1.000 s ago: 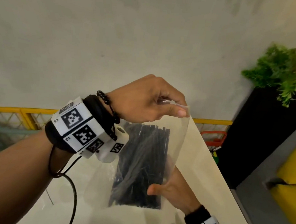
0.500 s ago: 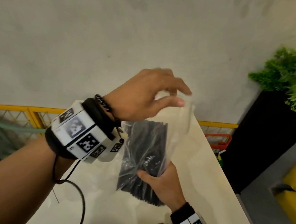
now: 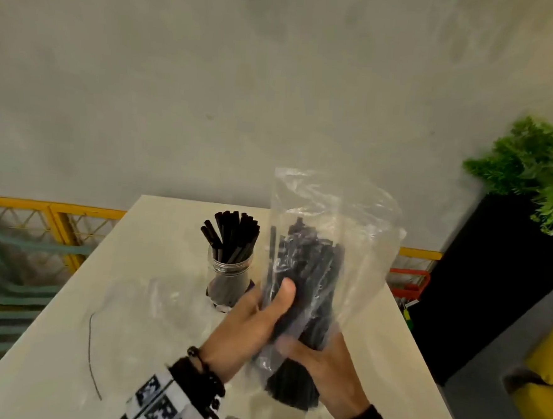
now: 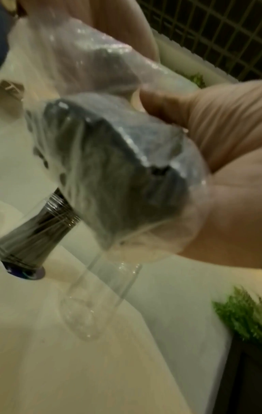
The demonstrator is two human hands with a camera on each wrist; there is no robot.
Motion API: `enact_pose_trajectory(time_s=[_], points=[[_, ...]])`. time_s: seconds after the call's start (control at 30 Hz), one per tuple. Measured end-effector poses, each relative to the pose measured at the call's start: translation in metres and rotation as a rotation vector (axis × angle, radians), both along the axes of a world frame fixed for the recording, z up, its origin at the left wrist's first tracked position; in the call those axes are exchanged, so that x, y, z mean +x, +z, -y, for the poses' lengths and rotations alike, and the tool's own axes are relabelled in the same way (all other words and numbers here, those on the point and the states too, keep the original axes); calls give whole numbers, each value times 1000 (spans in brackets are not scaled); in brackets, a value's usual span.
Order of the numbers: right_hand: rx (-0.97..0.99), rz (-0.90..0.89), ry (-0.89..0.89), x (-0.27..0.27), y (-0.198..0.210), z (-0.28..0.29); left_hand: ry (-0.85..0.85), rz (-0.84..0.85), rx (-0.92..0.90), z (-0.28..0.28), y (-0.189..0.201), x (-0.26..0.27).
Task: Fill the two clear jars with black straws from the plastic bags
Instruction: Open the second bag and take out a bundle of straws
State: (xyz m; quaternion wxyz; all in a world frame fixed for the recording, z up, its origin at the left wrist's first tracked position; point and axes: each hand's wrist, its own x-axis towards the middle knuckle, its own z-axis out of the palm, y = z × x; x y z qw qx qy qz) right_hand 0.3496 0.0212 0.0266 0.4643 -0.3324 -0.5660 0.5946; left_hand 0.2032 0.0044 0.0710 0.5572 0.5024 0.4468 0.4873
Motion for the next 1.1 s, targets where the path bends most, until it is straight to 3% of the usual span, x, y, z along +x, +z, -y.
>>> enact_pose_trajectory(time_s=[0.1, 0.27, 0.47, 0.63, 0.7, 0.87, 0.97, 1.03, 1.1], points=[[-41, -67, 58, -7, 5, 3, 63, 24, 11, 2, -11, 13], [-25, -26, -37, -3, 11, 5, 26, 11, 88, -2, -9, 7], [-57, -21, -36, -8, 13, 6, 385, 114, 218, -9, -6, 1], [-166, -138, -95, -8, 8, 1, 594, -83, 384, -6, -19, -9], [-205, -202, -89, -8, 6, -1, 553, -147, 462, -1, -25, -9], [-235, -316, -48, -3, 2, -3, 129, -166, 349, 11, -23, -23], [-184, -190, -36, -3, 4, 1, 151, -67, 144, 7, -17, -29], [-162, -136, -10, -4, 6, 3, 206, -177, 130, 2, -15, -28], [-142, -73, 62, -5, 6, 5, 147, -288, 116, 1, -14, -25]])
